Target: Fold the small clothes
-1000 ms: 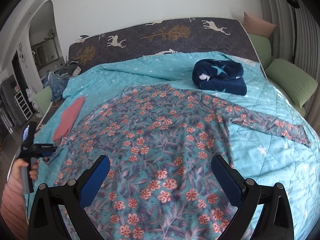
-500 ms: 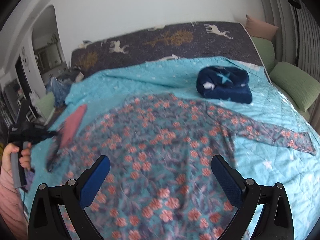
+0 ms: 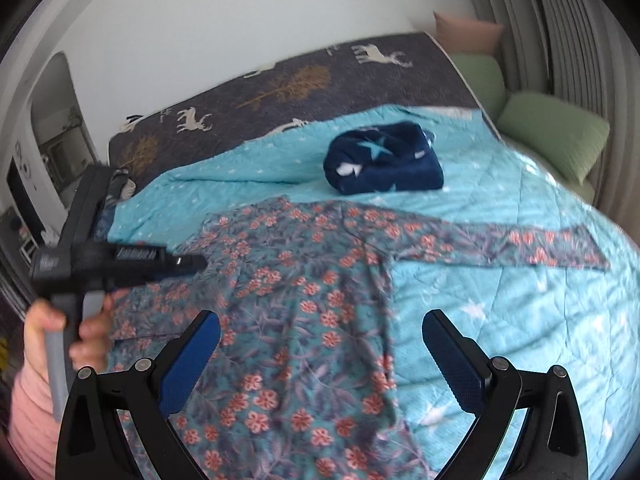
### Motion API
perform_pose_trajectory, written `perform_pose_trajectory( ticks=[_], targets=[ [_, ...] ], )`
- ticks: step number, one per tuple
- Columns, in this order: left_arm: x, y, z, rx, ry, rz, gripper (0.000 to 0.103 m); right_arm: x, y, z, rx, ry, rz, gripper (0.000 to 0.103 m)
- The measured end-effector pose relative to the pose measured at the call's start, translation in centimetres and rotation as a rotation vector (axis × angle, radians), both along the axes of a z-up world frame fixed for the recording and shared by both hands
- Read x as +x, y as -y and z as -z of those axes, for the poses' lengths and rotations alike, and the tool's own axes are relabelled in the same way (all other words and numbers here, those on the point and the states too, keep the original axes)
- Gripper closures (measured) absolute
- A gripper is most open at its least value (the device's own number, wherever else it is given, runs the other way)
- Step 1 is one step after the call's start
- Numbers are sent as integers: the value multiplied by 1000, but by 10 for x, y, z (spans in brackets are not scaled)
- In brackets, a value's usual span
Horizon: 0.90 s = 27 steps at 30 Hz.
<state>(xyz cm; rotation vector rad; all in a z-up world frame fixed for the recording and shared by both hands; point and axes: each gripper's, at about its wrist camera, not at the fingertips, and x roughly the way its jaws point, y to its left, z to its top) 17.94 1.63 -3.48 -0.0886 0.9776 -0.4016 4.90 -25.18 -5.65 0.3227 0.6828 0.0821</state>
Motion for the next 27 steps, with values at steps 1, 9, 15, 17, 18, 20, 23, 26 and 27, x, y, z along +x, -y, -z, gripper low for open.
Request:
perform_pose_trajectory(
  ticks=[1, 9, 15, 17, 18, 20, 23, 26, 27],
  targets=[
    [-12, -13, -6, 30, 43, -20, 45, 2, 1, 1, 12, -7, -13, 0],
    [-58, -136, 13, 176, 107, -335, 34, 67, -26, 19, 304, -185, -308, 2],
    [-64, -187, 60, 189, 0, -492, 34, 150, -73, 50, 497, -384, -425, 34],
    [-66, -195, 71, 168, -17, -516, 34, 170, -83, 63, 505, -440, -411, 37],
    [-65, -197, 76, 170, -21, -519, 34, 178, -89, 72, 509, -481, -400, 38],
    [-66, -199, 81, 182, -19, -513, 34, 187, -99, 89, 540, -549, -414, 38],
    [-62, -204, 87, 182, -30, -514, 34, 195, -109, 105, 550, -580, -415, 37],
    [-57, -206, 93, 145, -57, -530, 34, 211, -121, 107, 554, -572, -436, 28],
    [-55, -207, 94, 130, -62, -537, 34, 216, -126, 107, 568, -572, -448, 25]
  ],
)
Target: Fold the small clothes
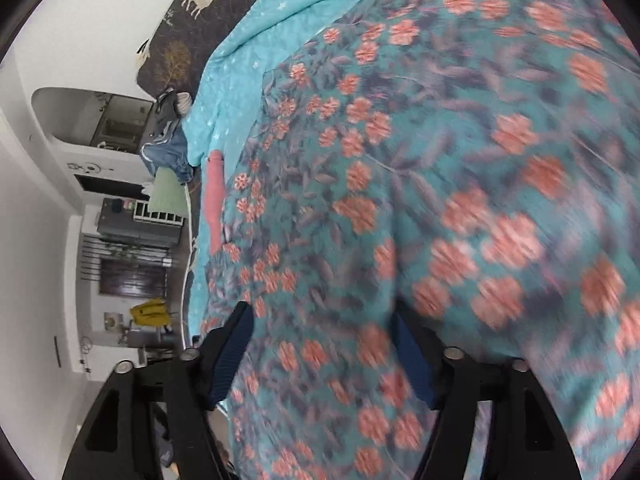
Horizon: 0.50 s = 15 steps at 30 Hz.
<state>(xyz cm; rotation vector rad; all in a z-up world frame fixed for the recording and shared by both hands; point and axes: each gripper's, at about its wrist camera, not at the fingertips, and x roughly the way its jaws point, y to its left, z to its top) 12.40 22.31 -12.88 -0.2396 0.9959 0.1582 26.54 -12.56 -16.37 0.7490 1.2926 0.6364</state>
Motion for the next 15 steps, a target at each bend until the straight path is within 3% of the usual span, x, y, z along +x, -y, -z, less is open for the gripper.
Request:
perform_pose_trajectory(
  ticks=[2, 3, 4, 8, 11, 15],
  targets=[
    [1, 0, 1, -20, 3, -8, 34, 11, -14, -4, -10, 28, -40, 33],
    [3, 0, 1, -31, 4, -11, 34, 14, -18, -9, -40, 48, -49, 78],
    [5, 1, 1, -39, 1, -16, 34, 18, -24, -12, -90, 57, -59, 97],
    [11, 7, -3, 3, 5, -27, 34, 18, -26, -60, -175, 230, -6, 99],
    [12, 15, -4, 55, 10, -19, 34, 8, 4, -113, -215, 398, 73, 99],
    [13, 21, -1, 74, 7, -13, 33, -7, 54, -142, -355, 514, 157, 99]
  ],
)
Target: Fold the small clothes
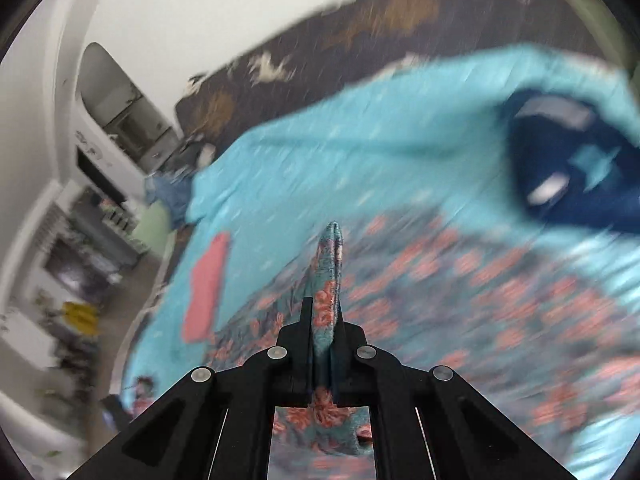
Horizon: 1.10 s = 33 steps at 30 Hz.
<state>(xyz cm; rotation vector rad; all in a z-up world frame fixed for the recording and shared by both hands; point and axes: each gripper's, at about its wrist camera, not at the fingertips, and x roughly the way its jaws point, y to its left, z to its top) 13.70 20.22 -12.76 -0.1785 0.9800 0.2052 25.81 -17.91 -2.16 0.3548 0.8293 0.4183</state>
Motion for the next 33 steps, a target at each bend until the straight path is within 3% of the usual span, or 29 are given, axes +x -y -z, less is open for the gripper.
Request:
perform_pose_trajectory(
  ticks=[2, 9, 14, 17, 19, 21, 25, 27, 30, 31, 33],
  targets=[
    [1, 0, 1, -3, 0, -7, 33, -2, 24, 9, -21, -16, 27, 99],
    [-4, -2, -5, -19, -2, -8, 33, -10, 76, 86, -8, -187, 137, 98],
    [-5, 14, -20, -36, 47, 83, 30, -20, 110, 89, 54, -180, 198, 98],
    [2, 33, -17, 51, 33, 124, 25, -18, 113, 85, 32, -167, 203, 98],
    [13, 36, -6, 143, -10, 98, 25, -16, 110, 84, 0, -159, 200, 98],
    [17, 27, -2, 175, -21, 41, 20, -17, 108, 86, -26, -161, 194, 97],
    [16, -1, -1, 98, -12, -54, 17, -20, 105, 96, -42, -177, 174, 97],
    [14, -1, -1, 108, -12, -59, 17, -22, 103, 101, -55, -189, 154, 95],
    [9, 10, -3, 188, 2, -65, 17, -23, 100, 103, -111, -196, 150, 92],
    [9, 12, -4, 195, 0, -68, 17, -23, 101, 104, -130, -199, 161, 87],
    [5, 10, -10, 166, 4, -70, 18, -24, 107, 102, -161, -215, 207, 86]
  ],
)
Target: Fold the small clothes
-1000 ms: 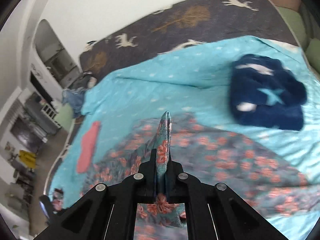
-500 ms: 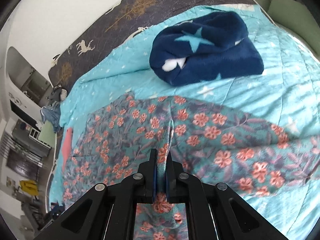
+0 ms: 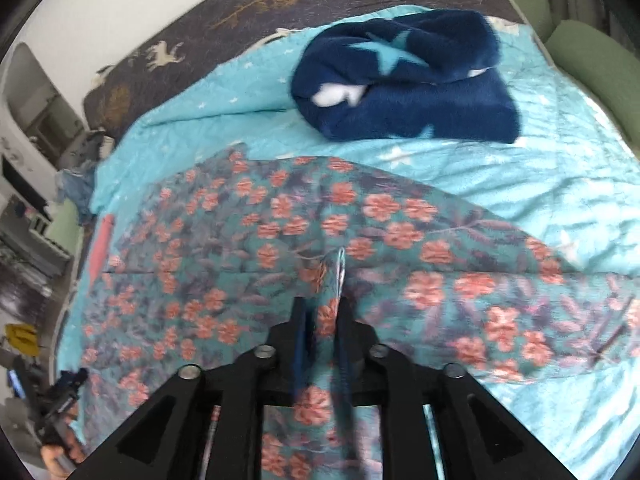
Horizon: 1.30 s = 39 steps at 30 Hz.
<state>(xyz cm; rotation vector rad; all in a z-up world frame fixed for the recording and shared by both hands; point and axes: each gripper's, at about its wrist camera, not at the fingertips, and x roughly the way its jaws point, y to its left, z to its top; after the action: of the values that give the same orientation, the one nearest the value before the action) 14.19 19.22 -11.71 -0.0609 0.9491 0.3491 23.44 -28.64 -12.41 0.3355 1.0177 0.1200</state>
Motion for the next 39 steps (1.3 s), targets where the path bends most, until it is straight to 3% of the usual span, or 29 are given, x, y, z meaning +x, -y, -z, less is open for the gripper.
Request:
perform_pose_trajectory(
  ticks=[4, 7, 9, 12, 17, 18, 19, 21, 23, 26, 27, 32, 33, 34, 36, 38, 39],
  targets=[
    [2, -12, -34, -196, 100, 72, 18, -2, 11, -15, -7, 34, 50, 85],
    [31, -19, -42, -249, 97, 109, 18, 7, 0, -31, 18, 62, 17, 84],
    [63, -22, -32, -314, 53, 155, 21, 19, -19, -40, 34, 71, -31, 82],
    [113, -27, -4, -404, -45, 157, 38, 36, -55, -46, 17, 79, -113, 78],
    [156, -34, 20, -502, -66, 146, 39, 66, -109, -42, -28, 54, -199, 78],
    [163, -37, 20, -530, -45, 133, 52, 69, -118, -40, -34, 52, -213, 78],
    [165, -39, 18, -546, -33, 130, 92, 70, -124, -38, -42, 52, -223, 78],
    [170, -46, 12, -590, -20, 116, 99, 72, -134, -33, -55, 51, -239, 78],
    [162, -52, -7, -574, 79, 105, 99, 70, -136, -29, -58, 46, -241, 78],
    [152, -56, -24, -379, 164, 51, 102, 65, -127, -24, -65, 46, -229, 78],
    [153, -59, -23, -357, 160, 38, 102, 63, -122, -22, -66, 45, -219, 78],
    [148, -65, -6, -456, 67, 70, 98, 46, -86, -22, -53, 38, -160, 78],
    [145, -60, -6, -464, 65, 89, 80, 39, -75, -23, -53, 42, -146, 78],
    [143, -52, -5, -481, 49, 124, 46, 33, -65, -23, -52, 45, -132, 78],
    [145, -36, 0, -512, -5, 193, 22, 18, -37, -24, -48, 45, -81, 76],
    [153, -13, 9, -427, -57, 228, 45, -1, 2, -22, -27, 31, 7, 73],
    [159, -5, 13, -407, -83, 236, 72, -9, 17, -21, -12, 26, 44, 73]
  ],
)
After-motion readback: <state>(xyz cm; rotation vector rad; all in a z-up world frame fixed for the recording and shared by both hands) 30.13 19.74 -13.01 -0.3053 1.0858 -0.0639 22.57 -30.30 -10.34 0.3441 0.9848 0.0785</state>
